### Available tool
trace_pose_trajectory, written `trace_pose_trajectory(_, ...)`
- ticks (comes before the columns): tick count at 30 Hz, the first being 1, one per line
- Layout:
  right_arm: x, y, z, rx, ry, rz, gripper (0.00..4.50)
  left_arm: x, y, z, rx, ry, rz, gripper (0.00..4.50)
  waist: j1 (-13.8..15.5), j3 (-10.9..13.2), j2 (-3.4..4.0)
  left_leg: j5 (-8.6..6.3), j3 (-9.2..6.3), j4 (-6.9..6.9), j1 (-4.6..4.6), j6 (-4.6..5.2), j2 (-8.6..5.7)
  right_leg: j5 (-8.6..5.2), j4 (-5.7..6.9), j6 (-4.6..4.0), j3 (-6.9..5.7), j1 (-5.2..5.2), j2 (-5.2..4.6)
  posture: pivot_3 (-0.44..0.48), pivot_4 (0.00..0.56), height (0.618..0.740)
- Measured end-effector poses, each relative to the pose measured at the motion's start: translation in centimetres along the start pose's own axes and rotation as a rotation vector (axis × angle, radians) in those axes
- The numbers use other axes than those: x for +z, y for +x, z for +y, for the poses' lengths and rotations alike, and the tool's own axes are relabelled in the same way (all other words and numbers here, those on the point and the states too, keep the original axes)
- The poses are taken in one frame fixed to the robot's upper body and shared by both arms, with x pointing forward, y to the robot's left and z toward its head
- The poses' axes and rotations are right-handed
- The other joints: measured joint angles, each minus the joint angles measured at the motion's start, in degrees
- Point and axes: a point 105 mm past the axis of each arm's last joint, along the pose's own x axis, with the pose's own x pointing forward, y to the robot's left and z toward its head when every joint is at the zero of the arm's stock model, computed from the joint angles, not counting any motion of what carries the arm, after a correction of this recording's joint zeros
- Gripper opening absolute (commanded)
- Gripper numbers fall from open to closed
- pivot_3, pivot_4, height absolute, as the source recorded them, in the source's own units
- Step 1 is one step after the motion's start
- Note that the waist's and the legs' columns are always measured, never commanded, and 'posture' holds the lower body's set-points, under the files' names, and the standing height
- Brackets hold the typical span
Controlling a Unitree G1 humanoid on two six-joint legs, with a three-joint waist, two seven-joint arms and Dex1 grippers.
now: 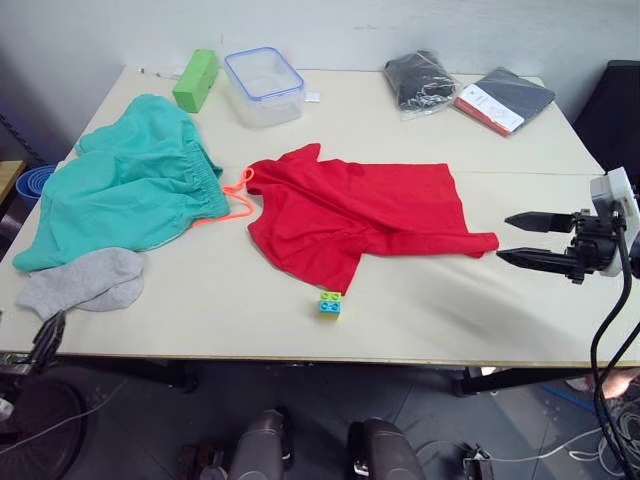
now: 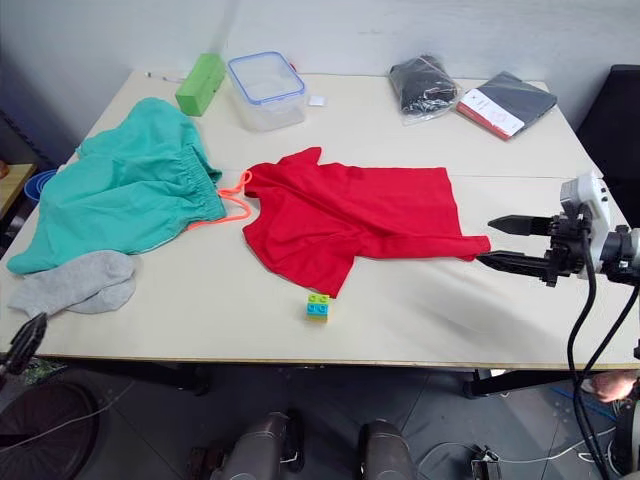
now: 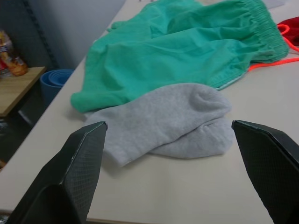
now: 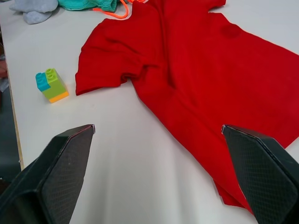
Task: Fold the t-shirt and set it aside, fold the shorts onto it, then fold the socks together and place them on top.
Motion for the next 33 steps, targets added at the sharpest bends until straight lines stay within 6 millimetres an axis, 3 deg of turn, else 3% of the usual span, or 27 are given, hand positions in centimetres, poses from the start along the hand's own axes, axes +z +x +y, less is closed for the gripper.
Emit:
trace_pose_trajectory(21,0.2,0.4,0.4,-0.021,0.031,0.003,4.45,0.2,1.3,-0.8,-0.046,0.041,0.023,4.50,-0.02,0.01,0.02,-0.11,0.03,-0.02,-0.04,-0.10,0.04,0.00,-0.11,0.01,0.00,-0.02,0.02,0.000,0.150,0.740)
trace_pose_trajectory(25,0.6,1.0,1.0,-0.008,-0.029,0.024,4.45,0.4,1.7,-1.4,-0.095,0.039,0.039,4.50,0.01,0.03,0.06,-0.10,0.04,-0.01,-0.04,-0.11,0.04,0.00,-0.09,0.01,0.00,-0.03,0.03,0.000,0.150,0.740)
trace_pose_trajectory(28,2.2,3.2,3.4,0.103,-0.109,0.019,4.45,1.3,2.5,-4.4,-0.257,0.023,0.043,4.50,-0.05,0.03,0.06,-0.10,0.04,-0.01,-0.03,-0.12,0.12,0.00,-0.08,0.01,0.03,-0.02,0.06,0.000,0.150,0.740)
trace_pose_trajectory(31,3.2,6.8,6.8,0.262,-0.157,0.007,4.45,4.1,2.5,-10.0,-0.551,-0.005,0.011,4.50,-0.24,0.03,0.05,-0.10,0.02,-0.03,-0.07,-0.17,0.19,0.02,-0.10,-0.02,0.09,-0.03,0.09,0.000,0.150,0.740)
trace_pose_trajectory(33,3.5,8.8,8.6,0.329,-0.165,-0.014,4.45,4.7,1.4,-13.0,-0.726,0.048,0.063,4.50,-0.44,0.03,0.06,-0.01,0.04,-0.09,-0.06,-0.39,0.15,0.02,-0.13,-0.03,0.09,-0.04,0.09,0.000,0.150,0.740)
